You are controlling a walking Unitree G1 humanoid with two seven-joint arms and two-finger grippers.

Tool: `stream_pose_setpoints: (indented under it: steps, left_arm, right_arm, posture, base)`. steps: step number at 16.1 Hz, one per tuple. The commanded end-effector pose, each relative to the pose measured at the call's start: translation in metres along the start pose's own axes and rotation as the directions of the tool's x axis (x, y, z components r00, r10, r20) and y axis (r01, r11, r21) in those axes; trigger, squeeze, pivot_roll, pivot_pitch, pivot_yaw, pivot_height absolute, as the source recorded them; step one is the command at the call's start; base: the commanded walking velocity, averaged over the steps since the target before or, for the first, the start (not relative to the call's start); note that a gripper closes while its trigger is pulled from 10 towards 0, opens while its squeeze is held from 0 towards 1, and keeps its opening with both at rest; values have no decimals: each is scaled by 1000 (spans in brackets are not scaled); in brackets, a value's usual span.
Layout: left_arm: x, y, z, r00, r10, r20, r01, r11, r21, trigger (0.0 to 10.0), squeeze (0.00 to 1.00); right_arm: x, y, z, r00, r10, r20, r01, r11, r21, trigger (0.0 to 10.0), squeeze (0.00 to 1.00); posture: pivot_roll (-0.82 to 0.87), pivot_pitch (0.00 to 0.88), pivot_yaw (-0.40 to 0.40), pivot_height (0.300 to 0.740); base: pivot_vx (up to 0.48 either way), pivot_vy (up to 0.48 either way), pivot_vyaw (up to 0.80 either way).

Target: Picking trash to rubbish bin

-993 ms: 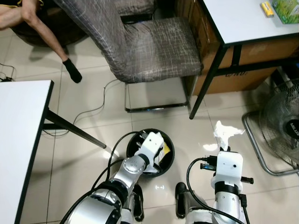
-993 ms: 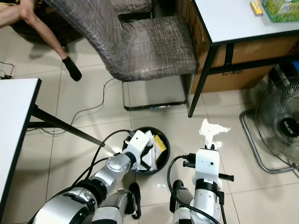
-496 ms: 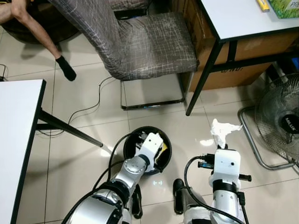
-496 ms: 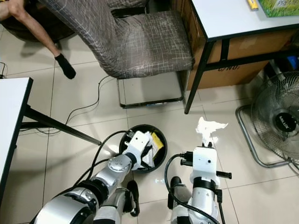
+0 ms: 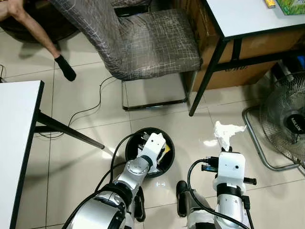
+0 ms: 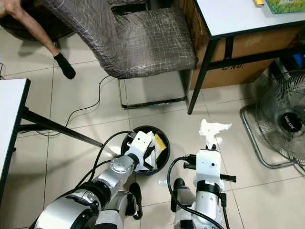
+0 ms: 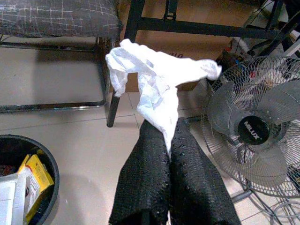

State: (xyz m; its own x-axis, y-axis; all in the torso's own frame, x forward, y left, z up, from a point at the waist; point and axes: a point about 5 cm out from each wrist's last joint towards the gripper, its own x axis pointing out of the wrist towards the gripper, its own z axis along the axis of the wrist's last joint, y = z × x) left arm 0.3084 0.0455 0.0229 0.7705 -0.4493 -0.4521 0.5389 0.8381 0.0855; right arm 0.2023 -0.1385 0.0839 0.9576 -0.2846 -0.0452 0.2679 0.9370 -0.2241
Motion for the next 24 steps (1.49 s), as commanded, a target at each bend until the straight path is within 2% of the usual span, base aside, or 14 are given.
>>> stream_pose_setpoints:
  steps: [1, 4, 15, 19, 20, 21, 22, 24]
  left_arm:
    - [-2, -7, -12, 999, -7, -49, 6, 1000, -16, 10000, 1000]
    - [-3, -3, -14, 998, 31, -55, -29, 999, 37, 10000, 1000]
    - [-4, 1, -15, 997, 55, -57, -51, 997, 62, 10000, 1000]
    - [-5, 15, -9, 998, 60, -22, -59, 997, 51, 10000, 1000]
    - [-7, 23, -8, 996, 85, -10, -84, 995, 52, 10000, 1000]
    - [-9, 30, -8, 996, 94, -3, -94, 994, 46, 10000, 714]
    - [-12, 40, -8, 994, 109, 13, -109, 993, 42, 10000, 0]
    - [-19, 58, -7, 990, 127, 63, -130, 991, 42, 10000, 0]
  right_arm:
    - [-9, 7, -3, 999, 1, -44, 0, 999, 33, 10000, 0]
    - [-11, 7, -4, 999, 0, -49, 2, 999, 32, 10000, 0]
    - [-12, 7, -6, 998, 3, -58, -2, 1000, 27, 10000, 0]
    - [-6, 8, -10, 998, 20, -61, -18, 1000, 22, 10000, 0]
    - [-1, 9, -14, 997, 29, -67, -28, 999, 22, 10000, 0]
    - [3, 9, -17, 996, 41, -78, -39, 999, 27, 10000, 0]
    - [10, 9, -23, 994, 54, -97, -51, 998, 38, 10000, 0]
    - [24, 2, -36, 989, 59, -132, -52, 997, 56, 10000, 0]
  posture:
    - [-159, 377, 67, 740]
    - [-162, 380, 68, 740]
    - [-159, 383, 65, 740]
    - [-103, 358, 59, 740]
    - [-76, 353, 55, 740]
    - [-56, 349, 53, 740]
    - [-29, 346, 49, 740]
    - [37, 339, 39, 740]
  base:
    - [0, 0, 0]
    - [0, 0, 0]
    - [0, 0, 0]
    - [0, 0, 0]
    - [0, 0, 0]
    - [0, 0, 0]
    - [0, 0, 0]
    - [0, 0, 0]
